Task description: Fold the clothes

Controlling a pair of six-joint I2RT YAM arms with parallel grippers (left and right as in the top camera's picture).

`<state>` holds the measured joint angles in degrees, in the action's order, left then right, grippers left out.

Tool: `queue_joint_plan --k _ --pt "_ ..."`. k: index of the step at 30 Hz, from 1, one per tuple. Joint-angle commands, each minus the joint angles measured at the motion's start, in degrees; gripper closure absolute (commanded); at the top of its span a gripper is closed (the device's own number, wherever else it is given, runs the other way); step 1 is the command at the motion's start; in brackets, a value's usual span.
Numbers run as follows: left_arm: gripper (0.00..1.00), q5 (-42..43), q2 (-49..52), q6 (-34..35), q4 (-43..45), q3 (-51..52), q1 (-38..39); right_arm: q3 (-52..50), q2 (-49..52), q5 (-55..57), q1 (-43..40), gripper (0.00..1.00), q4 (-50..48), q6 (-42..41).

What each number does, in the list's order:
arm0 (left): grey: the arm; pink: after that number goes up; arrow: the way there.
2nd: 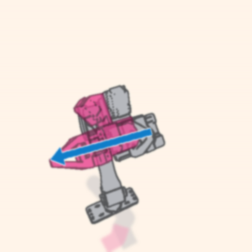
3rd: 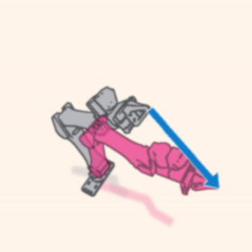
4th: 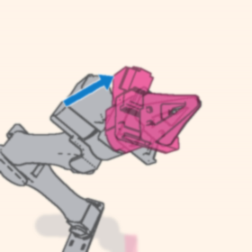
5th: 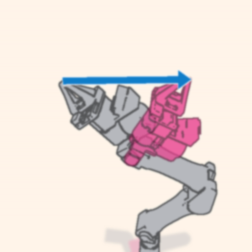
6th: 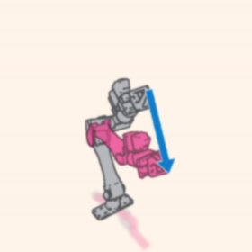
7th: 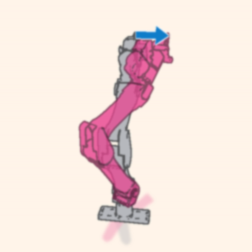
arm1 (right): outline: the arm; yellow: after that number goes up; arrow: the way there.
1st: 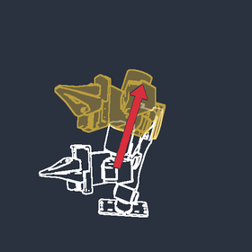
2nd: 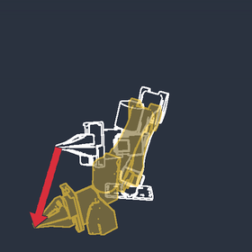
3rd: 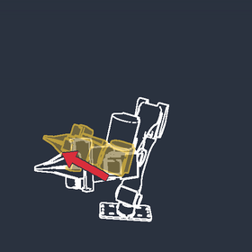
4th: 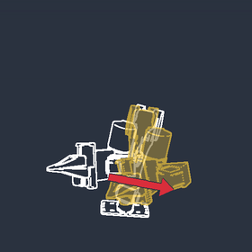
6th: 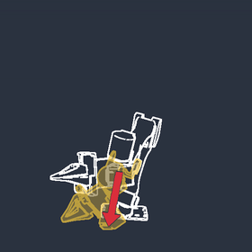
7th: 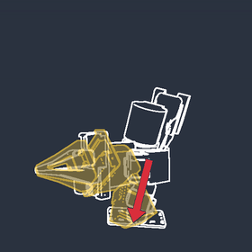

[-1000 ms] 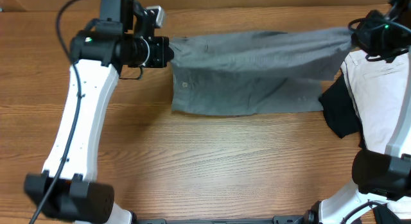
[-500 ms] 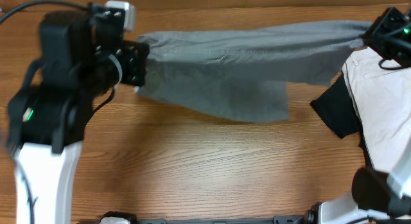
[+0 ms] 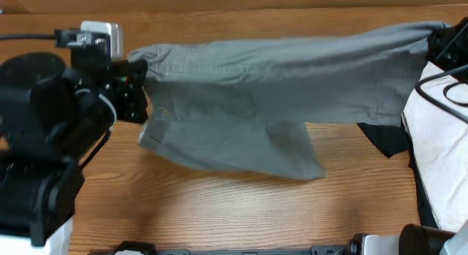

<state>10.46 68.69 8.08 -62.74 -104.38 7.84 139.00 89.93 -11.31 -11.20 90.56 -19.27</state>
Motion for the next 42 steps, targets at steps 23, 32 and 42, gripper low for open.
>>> queue_joint_plan --k 23,32,42 --pt "0.96 -10.9 9.1 3.2 -13.4 -27.5 2.8 1.0 -3.8 1.1 0.0 0.96 5.1 -1.3" --pt "0.96 -11.3 9.6 4.8 -13.8 -31.1 2.7 1.0 -5.3 0.5 0.0 0.96 1.6 -2.1" --pt "0.96 -14.3 24.6 5.3 -12.3 -31.1 -0.4 0.9 7.6 -6.1 0.2 0.96 -6.4 -3.3"
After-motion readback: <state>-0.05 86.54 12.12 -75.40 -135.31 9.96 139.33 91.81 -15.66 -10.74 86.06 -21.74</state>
